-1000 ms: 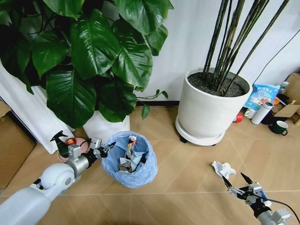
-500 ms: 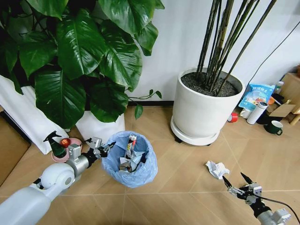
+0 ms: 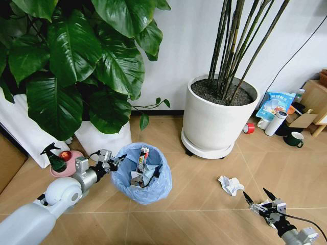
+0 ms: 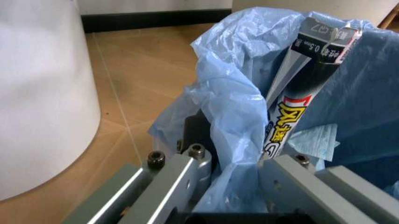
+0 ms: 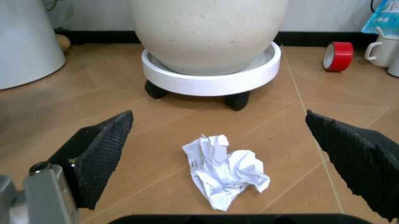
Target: Pick up the trash bin and place the garbage on the floor into it.
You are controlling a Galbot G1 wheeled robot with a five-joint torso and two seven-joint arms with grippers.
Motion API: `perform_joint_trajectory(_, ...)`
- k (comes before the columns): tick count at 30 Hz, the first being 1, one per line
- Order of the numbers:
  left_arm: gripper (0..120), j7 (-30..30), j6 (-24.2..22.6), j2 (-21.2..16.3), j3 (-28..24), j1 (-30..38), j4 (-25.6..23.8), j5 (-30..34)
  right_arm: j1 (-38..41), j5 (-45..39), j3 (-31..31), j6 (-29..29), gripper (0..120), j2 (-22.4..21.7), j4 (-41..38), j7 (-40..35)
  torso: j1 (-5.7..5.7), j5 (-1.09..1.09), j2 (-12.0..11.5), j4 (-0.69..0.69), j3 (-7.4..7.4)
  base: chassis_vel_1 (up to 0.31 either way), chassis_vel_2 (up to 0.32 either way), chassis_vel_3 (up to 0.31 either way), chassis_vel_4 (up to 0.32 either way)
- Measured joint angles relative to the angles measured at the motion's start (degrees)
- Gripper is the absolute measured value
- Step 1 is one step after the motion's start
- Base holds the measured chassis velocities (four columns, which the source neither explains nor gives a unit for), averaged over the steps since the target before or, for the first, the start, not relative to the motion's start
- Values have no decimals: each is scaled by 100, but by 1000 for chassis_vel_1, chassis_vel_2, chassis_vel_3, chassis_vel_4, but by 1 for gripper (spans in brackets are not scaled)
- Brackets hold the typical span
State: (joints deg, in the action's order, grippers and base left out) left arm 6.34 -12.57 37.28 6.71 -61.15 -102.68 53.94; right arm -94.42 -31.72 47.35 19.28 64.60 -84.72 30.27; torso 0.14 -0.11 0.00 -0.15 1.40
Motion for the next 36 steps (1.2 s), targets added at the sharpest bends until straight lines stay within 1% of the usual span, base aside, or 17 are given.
perform_joint_trajectory(4,0,1,0,2,-18,-1,-17,2,46,10,-15,77,100,-18,68,48,0,0,0,0,0,-56,-50,49,64)
perform_joint_trajectory(7,0,2,0,8,-52,5,-24,2,118,177,-16,144,100,-53,140,89,0,2,0,0,0,0,0,0,0)
perform_joint_trajectory(9,0,2,0,26,-93,33,-19,1,218,405,-66,122,100,-141,220,-12,0,-1,0,-1,0,0,0,0,0)
perform_joint_trajectory(13,0,7,0,44,-142,36,-14,-10,477,845,-216,59,100,-284,456,-173,0,1,0,1,0,0,0,0,0)
perform_joint_trajectory(16,0,24,0,44,-154,28,-8,-20,661,1101,-297,-32,100,-373,613,-163,0,0,0,2,0,0,0,0,0)
perform_joint_trajectory(18,0,33,0,44,-155,34,16,-20,911,1405,-436,-127,100,-518,907,-50,0,0,0,2,0,0,0,0,0)
perform_joint_trajectory(19,0,33,0,44,-155,34,16,-20,911,1405,-436,-127,100,-518,907,-50,0,0,0,2,0,0,0,0,0)
perform_joint_trajectory(23,0,38,0,64,-174,75,77,-15,1353,1477,-836,-178,100,-717,1449,82,0,0,0,0,0,0,0,0,0)
perform_joint_trajectory(24,0,38,0,64,-174,75,77,-15,1353,1477,-836,-178,100,-717,1449,82,0,0,0,0,0,0,0,0,0)
perform_joint_trajectory(27,0,38,0,78,-183,94,106,-9,1700,1477,-1128,-190,100,-785,1874,126,0,1,0,1,0,0,0,0,0)
perform_joint_trajectory(28,0,38,0,78,-183,94,106,-9,1700,1477,-1128,-190,100,-785,1874,126,0,1,0,1,0,0,0,0,0)
perform_joint_trajectory(31,0,20,-9,78,-190,129,117,17,2216,1408,-1531,-196,100,-853,2364,156,0,1,0,0,0,0,0,0,0)
perform_joint_trajectory(32,0,20,-9,78,-190,129,117,17,2216,1408,-1531,-196,100,-853,2364,156,0,1,0,0,0,0,0,0,0)
perform_joint_trajectory(35,0,-2,-20,51,-206,150,105,41,2731,1273,-1952,-213,100,-926,2725,155,0,-1,0,0,1,0,0,0,0)
perform_joint_trajectory(36,0,-2,-20,51,-206,150,105,41,2731,1273,-1952,-213,100,-926,2725,155,0,-1,0,0,1,0,0,0,0)
